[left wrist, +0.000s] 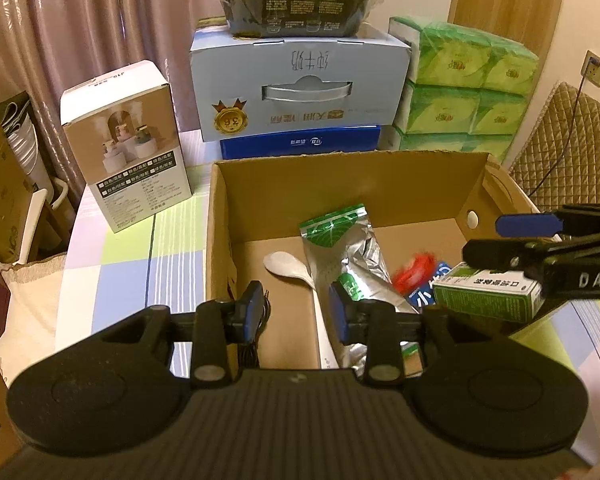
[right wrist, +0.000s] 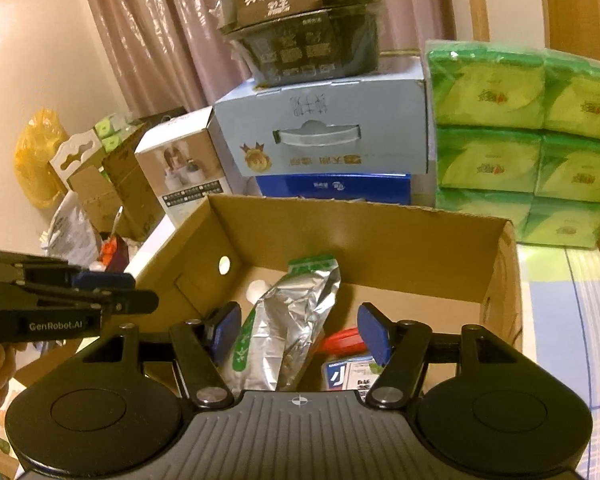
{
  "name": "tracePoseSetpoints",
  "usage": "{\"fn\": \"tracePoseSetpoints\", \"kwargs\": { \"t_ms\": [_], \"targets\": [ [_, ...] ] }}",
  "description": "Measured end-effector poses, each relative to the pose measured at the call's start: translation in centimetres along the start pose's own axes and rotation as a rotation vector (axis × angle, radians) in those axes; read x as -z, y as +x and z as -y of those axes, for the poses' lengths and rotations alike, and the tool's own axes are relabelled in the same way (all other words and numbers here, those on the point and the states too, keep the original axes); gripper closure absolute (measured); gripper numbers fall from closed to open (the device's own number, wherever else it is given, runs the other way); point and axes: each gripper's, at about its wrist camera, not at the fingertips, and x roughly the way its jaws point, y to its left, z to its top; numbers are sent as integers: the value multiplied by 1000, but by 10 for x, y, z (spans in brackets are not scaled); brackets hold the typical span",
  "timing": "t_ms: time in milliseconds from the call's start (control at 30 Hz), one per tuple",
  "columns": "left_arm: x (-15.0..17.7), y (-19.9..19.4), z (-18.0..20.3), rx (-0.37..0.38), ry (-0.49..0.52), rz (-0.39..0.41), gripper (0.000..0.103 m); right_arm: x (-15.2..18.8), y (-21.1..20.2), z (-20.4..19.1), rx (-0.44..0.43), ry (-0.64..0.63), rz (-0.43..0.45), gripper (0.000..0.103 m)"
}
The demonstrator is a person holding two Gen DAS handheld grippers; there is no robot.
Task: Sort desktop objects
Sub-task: 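Open both tools to drop the cable and red packet into the box, then withdraw both tools from the box back toward the remaining items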
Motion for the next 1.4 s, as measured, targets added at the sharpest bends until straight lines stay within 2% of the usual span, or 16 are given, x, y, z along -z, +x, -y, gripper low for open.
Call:
{"fn": "tracePoseSetpoints", "kwargs": {
  "t_ms": [467,600,733,767,933,1000,1200,1300,1400],
  "targets": [
    [22,-38,22,-6,5,6,68,16,-58,-2,-1,57,48,35],
    [34,-52,34,-7,16,0,54,28,-77,-7,0,62,51,33],
    [48,-68,45,-3,22,-2,48,43,-97,-11,-2,74,52,30],
    [51,-71,47,-2,18,-1,42,47,-102,-13,-3,75,50,29],
    [69,-88,57,4,9,-3,33,69,-125,-20,5,56,33,22],
    [77,-95,61,7,12,-2,26,79,-136,-21,8,71,33,19],
    [106,-112,70,11,20,-7,15,118,-160,-21,19,116,21,12],
    [123,-117,74,-2,29,-12,12,138,-171,-21,25,145,19,11],
    [140,-121,78,-6,36,-28,12,155,-179,-28,42,113,12,9]
  ]
}}
